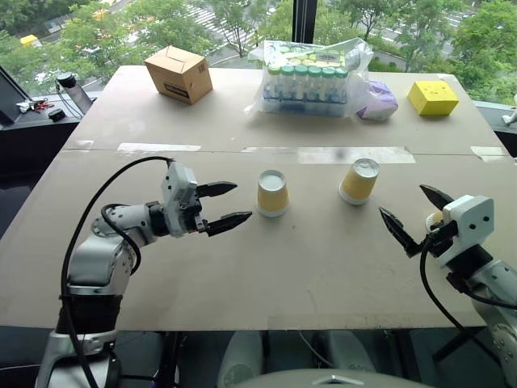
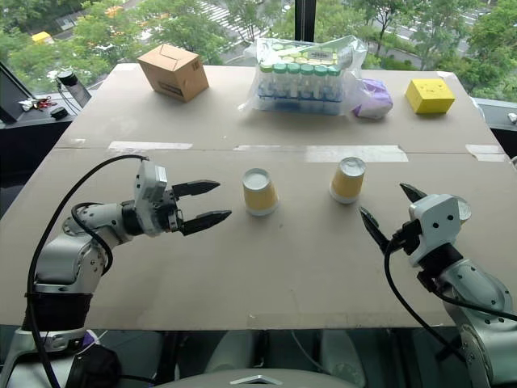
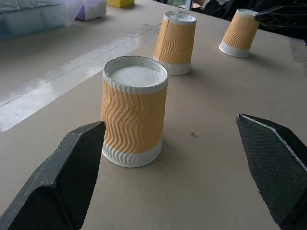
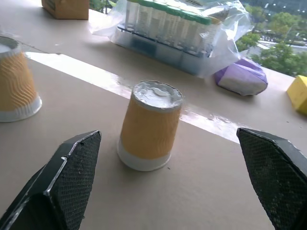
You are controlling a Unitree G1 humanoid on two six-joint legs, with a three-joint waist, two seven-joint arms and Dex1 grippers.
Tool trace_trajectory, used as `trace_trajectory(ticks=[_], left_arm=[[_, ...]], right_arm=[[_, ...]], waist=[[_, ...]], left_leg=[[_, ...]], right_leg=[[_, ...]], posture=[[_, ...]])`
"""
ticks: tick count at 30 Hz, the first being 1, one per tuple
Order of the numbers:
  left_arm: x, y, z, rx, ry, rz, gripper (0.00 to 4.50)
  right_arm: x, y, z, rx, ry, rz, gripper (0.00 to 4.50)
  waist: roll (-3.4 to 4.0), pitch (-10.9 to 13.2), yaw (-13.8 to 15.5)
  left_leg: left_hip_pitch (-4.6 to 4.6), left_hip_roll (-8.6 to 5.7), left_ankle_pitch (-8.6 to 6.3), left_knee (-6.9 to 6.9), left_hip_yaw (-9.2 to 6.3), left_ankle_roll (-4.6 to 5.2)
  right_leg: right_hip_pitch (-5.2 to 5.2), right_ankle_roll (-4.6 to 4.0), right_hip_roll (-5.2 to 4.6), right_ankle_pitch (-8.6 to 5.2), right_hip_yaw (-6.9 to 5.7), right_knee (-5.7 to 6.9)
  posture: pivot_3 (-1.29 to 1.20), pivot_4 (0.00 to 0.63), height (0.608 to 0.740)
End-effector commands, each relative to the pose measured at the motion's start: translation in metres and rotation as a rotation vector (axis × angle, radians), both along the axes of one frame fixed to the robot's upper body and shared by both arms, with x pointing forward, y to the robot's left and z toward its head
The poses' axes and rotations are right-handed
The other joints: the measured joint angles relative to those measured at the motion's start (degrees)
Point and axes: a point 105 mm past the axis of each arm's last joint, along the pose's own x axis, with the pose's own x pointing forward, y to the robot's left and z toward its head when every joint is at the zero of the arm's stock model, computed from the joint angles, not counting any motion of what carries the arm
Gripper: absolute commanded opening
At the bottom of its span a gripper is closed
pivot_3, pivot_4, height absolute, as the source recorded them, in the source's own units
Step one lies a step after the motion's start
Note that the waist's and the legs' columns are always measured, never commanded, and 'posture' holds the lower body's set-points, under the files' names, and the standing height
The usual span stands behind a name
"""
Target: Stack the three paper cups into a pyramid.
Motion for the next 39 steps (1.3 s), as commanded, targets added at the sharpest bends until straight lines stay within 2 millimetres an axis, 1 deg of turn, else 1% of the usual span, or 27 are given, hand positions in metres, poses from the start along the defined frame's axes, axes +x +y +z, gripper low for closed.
trace_trajectory(ticks=[1,2,5,8,9,11,13,17,21,28,33,35,38,39], left_arm=[[-0.028,-0.021,0.028,-0.051,-0.038,-0.159,4.47],[-0.03,-0.024,0.03,-0.055,-0.027,-0.17,4.47],[-0.036,-0.034,0.039,-0.095,-0.02,-0.201,4.47],[-0.04,-0.039,0.042,-0.105,-0.021,-0.212,4.47],[-0.041,-0.04,0.042,-0.106,-0.019,-0.207,4.47],[-0.041,-0.04,0.04,-0.095,-0.024,-0.191,4.47],[-0.042,-0.038,0.038,-0.078,-0.03,-0.171,4.47],[-0.046,-0.033,0.039,-0.08,-0.034,-0.136,4.47],[-0.053,-0.025,0.044,-0.075,-0.048,-0.096,4.47],[-0.062,-0.018,0.044,-0.07,-0.049,-0.052,4.47],[-0.064,-0.015,0.043,-0.075,-0.063,-0.008,4.47],[-0.066,-0.014,0.043,-0.075,-0.063,0.002,4.47],[-0.067,-0.01,0.04,-0.074,-0.063,0.027,4.5],[-0.067,-0.01,0.04,-0.077,-0.067,0.035,4.5]], right_arm=[[0.006,-0.031,0.017,0.005,-0.065,-0.2,4.5],[0.007,-0.028,0.017,0.007,-0.062,-0.184,4.5],[0.009,-0.007,0.013,0.011,-0.028,-0.086,4.5],[0.011,0.014,0.009,0.025,0.006,0.019,4.5],[0.013,0.021,0.005,0.029,0.032,0.057,4.5],[0.021,0.03,-0.001,0.024,0.056,0.105,4.5],[0.03,0.037,-0.002,0.06,0.064,0.129,4.5],[0.048,0.05,-0.003,0.109,0.08,0.16,4.5],[0.065,0.057,-0.001,0.15,0.09,0.165,4.5],[0.079,0.062,0.004,0.201,0.101,0.203,4.5],[0.09,0.064,-0.001,0.184,0.123,0.206,4.5],[0.092,0.065,0.0,0.187,0.115,0.212,4.5],[0.094,0.067,-0.001,0.184,0.116,0.219,3.72],[0.094,0.068,-0.002,0.182,0.12,0.224,3.28]], waist=[[0.05,0.03,0.28],[0.08,0.03,0.55],[0.17,0.01,0.56],[0.18,0.02,0.04],[0.18,0.02,-0.18],[0.18,0.02,-0.6],[0.19,0.02,-0.64],[0.2,0.04,-0.6],[0.23,0.06,-0.53],[0.24,0.07,-0.55],[0.25,0.08,-0.71],[0.26,0.09,-0.58],[0.27,0.09,-0.61],[0.27,0.09,-0.63]], left_leg=[[0.0,-0.02,0.0,0.0,0.0,0.0],[0.0,-0.02,0.0,0.0,0.0,0.0],[0.04,0.0,0.0,-0.04,-0.02,0.0],[0.04,-0.01,-0.01,-0.04,0.0,0.02],[0.04,-0.02,-0.01,-0.04,0.02,0.02],[0.03,-0.03,-0.02,-0.04,0.03,0.04],[0.05,-0.03,-0.02,-0.04,0.04,0.04],[0.05,-0.01,-0.01,-0.07,0.03,0.03],[-0.03,-0.02,-0.01,-0.08,0.04,0.02],[-0.06,-0.02,0.0,-0.17,0.08,0.01],[-0.01,-0.01,-0.01,-0.23,0.14,0.01],[-0.03,-0.01,-0.01,-0.26,0.14,0.01],[-0.05,-0.02,-0.01,-0.28,0.19,0.01],[-0.06,-0.02,0.0,-0.28,0.21,0.01]], right_leg=[[0.0,0.0,0.0,0.0,-0.02,0.03],[0.0,0.0,-0.01,0.0,-0.02,0.02],[0.0,0.0,0.07,0.0,-0.01,0.04],[0.0,0.0,0.12,0.0,0.05,0.03],[0.0,0.0,0.14,0.0,0.07,0.02],[0.0,0.0,0.14,0.0,0.09,0.01],[0.0,0.0,0.15,0.0,0.1,0.02],[-0.03,0.0,0.2,0.0,0.09,0.02],[-0.12,0.0,0.1,0.0,0.11,0.02],[-0.18,0.0,0.05,0.0,0.14,-0.01],[-0.21,-0.01,0.04,0.0,0.21,0.01],[-0.23,-0.01,0.03,0.0,0.21,-0.01],[-0.26,0.0,0.01,0.0,0.25,-0.02],[-0.26,0.0,0.0,0.0,0.25,-0.02]], posture=[[0.0,0.15,0.74],[0.0,0.15,0.74],[0.0,0.15,0.74],[0.0,0.15,0.74],[0.0,0.15,0.74],[0.0,0.15,0.74],[0.0,0.15,0.74],[0.0,0.15,0.74],[0.0,0.15,0.74],[0.0,0.15,0.74],[0.0,0.15,0.74],[0.0,0.15,0.74],[0.0,0.15,0.74],[0.0,0.15,0.74]])
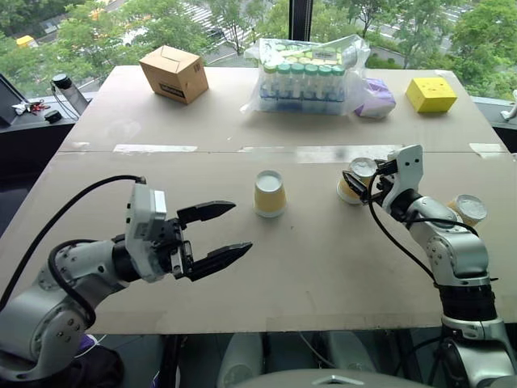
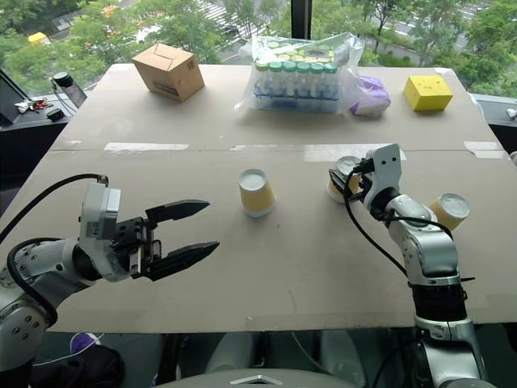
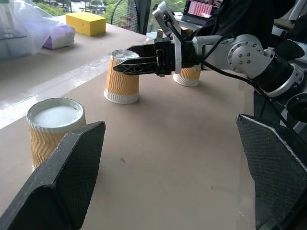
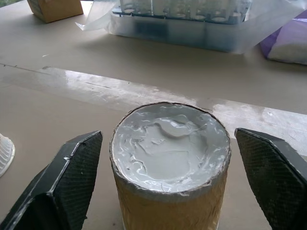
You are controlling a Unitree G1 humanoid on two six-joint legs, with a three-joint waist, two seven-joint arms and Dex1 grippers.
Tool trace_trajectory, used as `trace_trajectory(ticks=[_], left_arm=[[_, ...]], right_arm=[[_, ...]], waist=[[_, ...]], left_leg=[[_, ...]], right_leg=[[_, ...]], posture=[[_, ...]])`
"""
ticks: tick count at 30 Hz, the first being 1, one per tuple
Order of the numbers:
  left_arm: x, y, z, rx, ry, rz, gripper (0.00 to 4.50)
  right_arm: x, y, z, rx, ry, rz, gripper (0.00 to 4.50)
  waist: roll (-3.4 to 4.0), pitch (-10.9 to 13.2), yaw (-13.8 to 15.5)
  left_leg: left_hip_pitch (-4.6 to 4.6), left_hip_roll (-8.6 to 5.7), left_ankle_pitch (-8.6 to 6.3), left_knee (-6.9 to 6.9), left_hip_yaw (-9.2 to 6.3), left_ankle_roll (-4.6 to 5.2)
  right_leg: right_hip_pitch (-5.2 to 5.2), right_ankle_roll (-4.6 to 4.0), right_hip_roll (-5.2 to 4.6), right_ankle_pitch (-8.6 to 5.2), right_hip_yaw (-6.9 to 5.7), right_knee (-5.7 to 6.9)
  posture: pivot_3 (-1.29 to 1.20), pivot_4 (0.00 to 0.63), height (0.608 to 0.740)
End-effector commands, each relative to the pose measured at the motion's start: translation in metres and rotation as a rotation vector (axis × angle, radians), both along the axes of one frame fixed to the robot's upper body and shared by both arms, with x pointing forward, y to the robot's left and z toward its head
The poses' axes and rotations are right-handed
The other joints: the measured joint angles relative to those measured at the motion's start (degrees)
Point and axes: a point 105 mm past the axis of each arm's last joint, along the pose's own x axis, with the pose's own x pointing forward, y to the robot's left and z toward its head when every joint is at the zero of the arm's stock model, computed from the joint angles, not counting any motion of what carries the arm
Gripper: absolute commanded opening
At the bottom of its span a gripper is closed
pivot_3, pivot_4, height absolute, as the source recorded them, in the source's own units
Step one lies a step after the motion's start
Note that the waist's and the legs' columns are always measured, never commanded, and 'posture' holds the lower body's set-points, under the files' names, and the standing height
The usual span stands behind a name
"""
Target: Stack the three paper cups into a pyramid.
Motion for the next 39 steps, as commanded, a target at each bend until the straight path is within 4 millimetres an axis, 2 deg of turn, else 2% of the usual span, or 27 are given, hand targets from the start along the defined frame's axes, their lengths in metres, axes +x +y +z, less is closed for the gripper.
trace_trajectory(ticks=[1,2,7,10,13,16,21,25,39], left_arm=[[-0.004,0.001,0.01,-0.018,-0.063,0.013,4.5],[-0.004,0.001,0.01,-0.021,-0.066,0.016,4.5],[0.002,0.008,0.009,-0.041,-0.143,0.112,4.5],[-0.001,0.019,0.005,-0.12,-0.126,0.134,4.5],[-0.007,0.03,0.0,-0.141,-0.111,0.12,4.5],[-0.014,0.042,-0.011,-0.13,-0.042,0.104,4.5],[-0.018,0.049,-0.017,-0.11,-0.022,0.097,4.5],[-0.02,0.051,-0.02,-0.098,-0.009,0.084,4.5],[-0.026,0.052,-0.022,-0.075,0.012,0.072,4.5]], right_arm=[[0.001,0.003,0.013,-0.007,-0.057,0.02,2.8],[0.001,0.003,0.012,-0.008,-0.056,0.022,2.48],[-0.003,0.003,0.018,-0.03,-0.089,0.054,2.48],[-0.027,0.026,0.03,-0.057,-0.115,0.264,2.48],[-0.045,0.043,0.032,-0.089,-0.112,0.402,2.48],[-0.055,0.06,0.031,-0.109,-0.116,0.476,2.48],[-0.062,0.081,0.025,-0.125,-0.109,0.562,2.48],[-0.059,0.091,0.013,-0.17,-0.091,0.594,2.48],[-0.045,0.11,0.018,-0.168,-0.127,0.59,2.48]], waist=[[0.0,0.0,-0.02],[0.0,0.0,0.0],[0.0,0.0,0.0],[0.08,0.05,0.01],[0.08,0.05,-0.12],[0.08,0.05,-0.25],[0.05,0.04,0.16],[0.04,0.04,0.0],[0.04,0.04,-0.13]], left_leg=[[0.0,0.0,0.0,0.0,0.0,0.0],[0.0,0.01,0.0,-0.01,0.0,0.0],[0.01,0.01,0.0,0.0,0.02,0.0],[0.0,0.01,0.0,-0.03,0.03,0.01],[0.0,0.05,-0.02,-0.08,0.03,0.03],[0.03,0.07,-0.11,-0.09,0.03,0.19],[0.03,0.04,-0.12,-0.06,0.02,0.22],[0.02,0.03,-0.11,-0.05,0.02,0.2],[0.03,0.04,-0.06,-0.07,0.02,0.1]], right_leg=[[0.0,0.0,0.0,0.0,0.0,0.0],[-0.01,0.0,0.0,0.0,0.0,0.0],[-0.01,0.0,0.0,0.0,0.02,0.01],[-0.02,0.0,-0.01,0.0,0.02,0.0],[-0.04,0.0,-0.02,0.0,0.01,-0.04],[-0.04,-0.01,0.0,0.0,0.01,-0.02],[-0.03,-0.01,-0.03,0.0,-0.04,-0.02],[-0.03,-0.01,-0.04,0.0,-0.04,-0.02],[-0.05,-0.01,-0.06,0.0,-0.03,-0.02]], posture=[[0.0,0.15,0.74],[0.0,0.15,0.74],[0.0,0.15,0.74],[0.0,0.15,0.74],[0.0,0.15,0.74],[0.0,0.15,0.74],[0.0,0.15,0.74],[0.0,0.15,0.74],[0.0,0.15,0.74]])
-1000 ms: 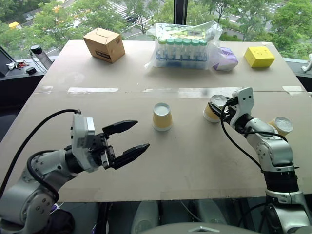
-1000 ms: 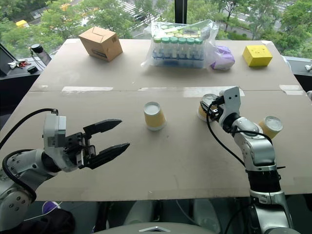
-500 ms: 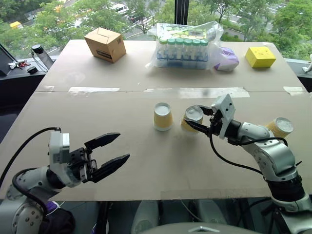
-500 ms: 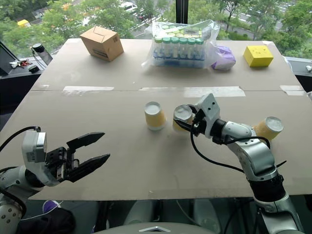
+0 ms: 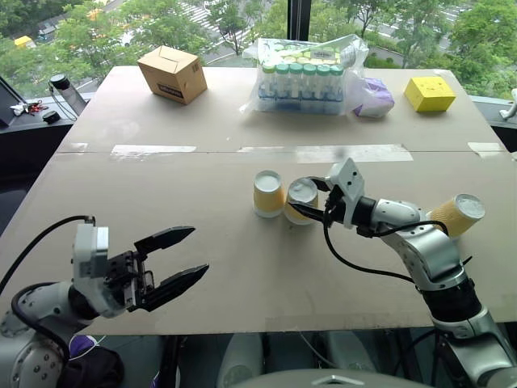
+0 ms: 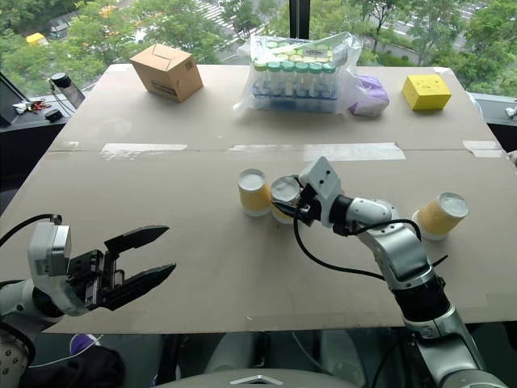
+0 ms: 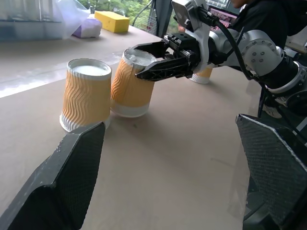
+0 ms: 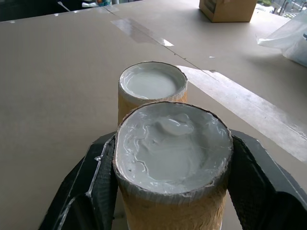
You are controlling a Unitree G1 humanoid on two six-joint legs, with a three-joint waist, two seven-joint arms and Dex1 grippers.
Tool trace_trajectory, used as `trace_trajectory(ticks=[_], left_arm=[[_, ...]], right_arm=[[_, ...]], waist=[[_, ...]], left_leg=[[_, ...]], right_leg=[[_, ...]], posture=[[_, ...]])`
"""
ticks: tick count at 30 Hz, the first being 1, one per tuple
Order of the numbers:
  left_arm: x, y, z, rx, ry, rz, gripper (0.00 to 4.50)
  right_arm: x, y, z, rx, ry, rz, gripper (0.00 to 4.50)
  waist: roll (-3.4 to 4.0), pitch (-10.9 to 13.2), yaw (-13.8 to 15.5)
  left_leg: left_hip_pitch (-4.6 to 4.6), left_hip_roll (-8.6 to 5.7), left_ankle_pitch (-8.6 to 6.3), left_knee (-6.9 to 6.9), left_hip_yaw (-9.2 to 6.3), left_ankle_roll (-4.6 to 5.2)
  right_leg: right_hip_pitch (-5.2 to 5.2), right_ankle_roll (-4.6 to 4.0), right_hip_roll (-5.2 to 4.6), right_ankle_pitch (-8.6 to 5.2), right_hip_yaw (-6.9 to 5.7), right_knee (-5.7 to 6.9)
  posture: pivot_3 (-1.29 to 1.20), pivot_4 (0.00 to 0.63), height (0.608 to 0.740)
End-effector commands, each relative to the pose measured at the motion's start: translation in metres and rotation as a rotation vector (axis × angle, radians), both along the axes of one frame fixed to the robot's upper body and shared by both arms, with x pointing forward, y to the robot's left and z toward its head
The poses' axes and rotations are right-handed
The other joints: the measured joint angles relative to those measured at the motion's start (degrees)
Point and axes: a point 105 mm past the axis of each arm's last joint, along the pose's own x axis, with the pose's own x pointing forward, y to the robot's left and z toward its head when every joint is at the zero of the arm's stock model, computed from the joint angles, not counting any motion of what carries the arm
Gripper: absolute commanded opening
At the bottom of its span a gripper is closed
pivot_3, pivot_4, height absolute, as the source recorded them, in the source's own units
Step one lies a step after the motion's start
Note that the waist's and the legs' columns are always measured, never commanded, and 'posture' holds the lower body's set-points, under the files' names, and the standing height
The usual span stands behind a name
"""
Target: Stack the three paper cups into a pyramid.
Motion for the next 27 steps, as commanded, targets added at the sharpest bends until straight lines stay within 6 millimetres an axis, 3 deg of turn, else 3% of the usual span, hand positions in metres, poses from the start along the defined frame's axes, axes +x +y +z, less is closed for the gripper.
trace_trajectory(ticks=[1,20,21,25,27], left_arm=[[-0.002,-0.001,0.006,0.018,-0.028,-0.019,4.5],[-0.002,-0.006,0.009,0.012,-0.026,-0.018,4.5],[-0.003,-0.007,0.009,0.012,-0.026,-0.018,4.5],[-0.002,-0.009,0.01,0.008,-0.027,-0.017,4.5],[-0.002,-0.009,0.01,0.004,-0.026,-0.018,4.5]], right_arm=[[0.001,0.007,0.013,0.019,-0.059,0.017,2.48],[0.015,0.008,0.004,0.019,-0.03,0.006,2.48],[0.015,0.008,0.004,0.024,-0.019,0.011,3.16],[0.016,0.004,0.005,0.021,-0.018,0.013,4.46],[0.017,-0.003,0.009,0.019,-0.033,-0.001,4.46]], waist=[[0.0,0.0,0.0],[0.0,0.0,-0.05],[0.0,0.0,-0.06],[0.01,0.01,-0.05],[0.01,0.01,-0.05]], left_leg=[[0.0,0.0,0.0,0.0,0.0,0.0],[0.0,0.0,0.0,0.0,-0.01,-0.01],[0.0,0.0,0.0,-0.01,0.0,0.0],[0.0,0.0,-0.01,-0.01,-0.01,0.01],[0.0,0.0,-0.01,-0.01,0.0,0.02]], right_leg=[[0.0,0.0,0.0,0.0,0.0,0.0],[0.0,0.0,-0.01,0.0,-0.01,0.0],[0.0,0.0,-0.02,0.0,-0.01,0.0],[-0.01,0.0,-0.02,0.0,-0.01,0.0],[0.0,0.0,-0.03,0.0,-0.01,0.0]], posture=[[0.0,0.15,0.74],[0.0,0.15,0.74],[0.0,0.15,0.74],[0.0,0.15,0.74],[0.0,0.15,0.74]])
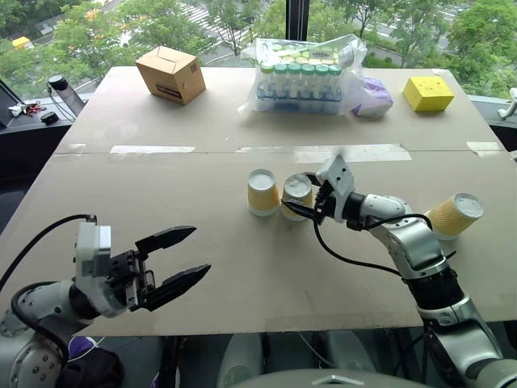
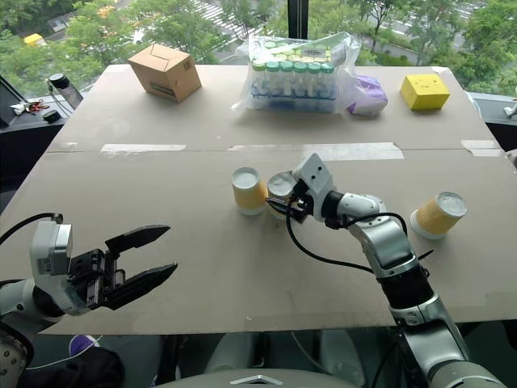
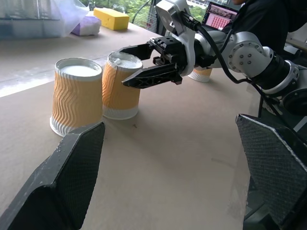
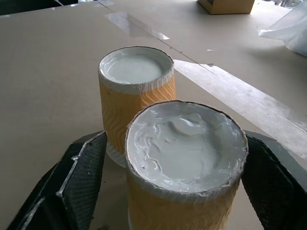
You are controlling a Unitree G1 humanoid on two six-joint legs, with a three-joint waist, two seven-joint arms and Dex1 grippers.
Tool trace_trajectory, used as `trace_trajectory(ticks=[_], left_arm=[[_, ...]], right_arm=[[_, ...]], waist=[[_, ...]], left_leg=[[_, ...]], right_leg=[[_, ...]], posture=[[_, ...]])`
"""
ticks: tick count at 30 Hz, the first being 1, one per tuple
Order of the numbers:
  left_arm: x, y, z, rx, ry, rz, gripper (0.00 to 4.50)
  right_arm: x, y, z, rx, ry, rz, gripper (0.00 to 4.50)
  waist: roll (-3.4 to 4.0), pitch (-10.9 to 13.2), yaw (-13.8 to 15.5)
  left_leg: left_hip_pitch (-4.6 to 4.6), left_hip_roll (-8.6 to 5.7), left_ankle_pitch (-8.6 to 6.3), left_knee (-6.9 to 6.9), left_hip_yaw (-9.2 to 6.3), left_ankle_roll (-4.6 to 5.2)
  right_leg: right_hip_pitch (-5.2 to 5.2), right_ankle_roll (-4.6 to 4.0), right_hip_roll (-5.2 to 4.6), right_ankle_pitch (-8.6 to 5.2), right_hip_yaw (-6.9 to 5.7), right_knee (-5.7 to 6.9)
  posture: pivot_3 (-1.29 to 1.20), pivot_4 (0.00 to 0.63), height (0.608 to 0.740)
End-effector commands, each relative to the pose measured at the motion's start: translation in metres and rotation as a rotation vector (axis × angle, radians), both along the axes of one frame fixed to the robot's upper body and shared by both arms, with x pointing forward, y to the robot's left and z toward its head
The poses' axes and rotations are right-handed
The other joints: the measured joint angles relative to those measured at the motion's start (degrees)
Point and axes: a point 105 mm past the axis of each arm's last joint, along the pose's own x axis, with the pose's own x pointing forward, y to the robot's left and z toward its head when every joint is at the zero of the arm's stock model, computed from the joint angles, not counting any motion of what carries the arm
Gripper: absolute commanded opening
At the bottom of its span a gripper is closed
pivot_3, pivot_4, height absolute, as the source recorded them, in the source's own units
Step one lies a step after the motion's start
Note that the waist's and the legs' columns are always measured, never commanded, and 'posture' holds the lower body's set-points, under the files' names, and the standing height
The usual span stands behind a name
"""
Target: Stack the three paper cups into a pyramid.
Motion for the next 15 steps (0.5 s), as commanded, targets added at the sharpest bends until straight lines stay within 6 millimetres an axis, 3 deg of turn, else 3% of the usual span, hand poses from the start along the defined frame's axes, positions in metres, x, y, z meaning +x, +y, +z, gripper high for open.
trace_trajectory(ticks=[1,9,12,15], left_arm=[[-0.003,-0.007,0.007,-0.008,-0.024,-0.029,4.5],[0.0,-0.022,0.012,-0.015,-0.031,-0.113,4.5],[0.008,-0.043,0.022,-0.005,-0.071,-0.228,4.5],[0.013,-0.053,0.026,-0.01,-0.082,-0.28,4.5]], right_arm=[[0.001,-0.014,0.023,0.018,-0.068,-0.013,4.46],[-0.018,-0.06,0.076,0.128,-0.177,-0.059,4.46],[-0.014,-0.13,0.091,0.06,-0.263,-0.381,4.46],[-0.017,-0.172,0.089,-0.012,-0.276,-0.589,4.46]], waist=[[0.0,0.0,0.01],[0.0,0.01,0.16],[0.03,0.04,0.74],[0.0,0.03,1.6]], left_leg=[[0.0,0.0,0.0,0.0,0.0,0.0],[-0.02,-0.01,-0.06,-0.02,-0.04,0.1],[-0.02,-0.01,-0.06,-0.01,-0.03,0.11],[-0.13,-0.12,-0.03,0.02,-0.14,0.06]], right_leg=[[0.0,0.0,-0.01,0.0,0.0,0.0],[0.01,0.0,-0.04,0.0,-0.06,-0.01],[0.02,0.0,-0.04,0.0,-0.02,-0.01],[0.05,0.01,-0.04,0.0,-0.05,-0.06]], posture=[[0.0,0.15,0.74],[0.0,0.15,0.74],[0.0,0.15,0.74],[0.0,0.15,0.74]])
